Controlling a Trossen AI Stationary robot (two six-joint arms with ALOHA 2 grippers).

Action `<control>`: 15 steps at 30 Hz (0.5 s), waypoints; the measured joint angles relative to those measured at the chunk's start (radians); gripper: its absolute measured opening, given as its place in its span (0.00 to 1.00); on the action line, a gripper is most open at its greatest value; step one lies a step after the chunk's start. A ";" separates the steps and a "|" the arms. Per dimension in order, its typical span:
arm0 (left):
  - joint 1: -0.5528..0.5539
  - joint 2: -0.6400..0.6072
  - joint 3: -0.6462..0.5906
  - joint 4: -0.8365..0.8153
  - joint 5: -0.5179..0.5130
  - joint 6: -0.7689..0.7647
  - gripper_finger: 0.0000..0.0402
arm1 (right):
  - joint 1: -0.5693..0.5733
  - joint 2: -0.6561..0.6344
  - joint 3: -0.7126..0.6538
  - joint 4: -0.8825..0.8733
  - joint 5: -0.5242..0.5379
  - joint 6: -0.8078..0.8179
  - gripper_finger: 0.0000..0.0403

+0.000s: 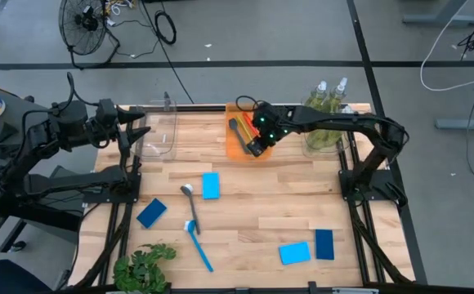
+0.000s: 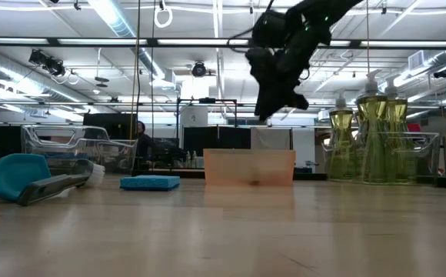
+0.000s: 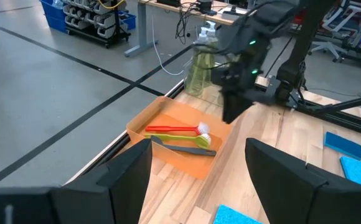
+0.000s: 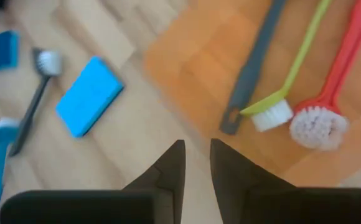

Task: Pick & Place Kitchen Sink Supplies
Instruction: Put the blue sponge into the left transparent bin

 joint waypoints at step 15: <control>0.000 0.000 0.000 -0.001 0.000 0.000 0.66 | 0.253 -0.331 0.000 -0.178 -0.007 -0.039 0.19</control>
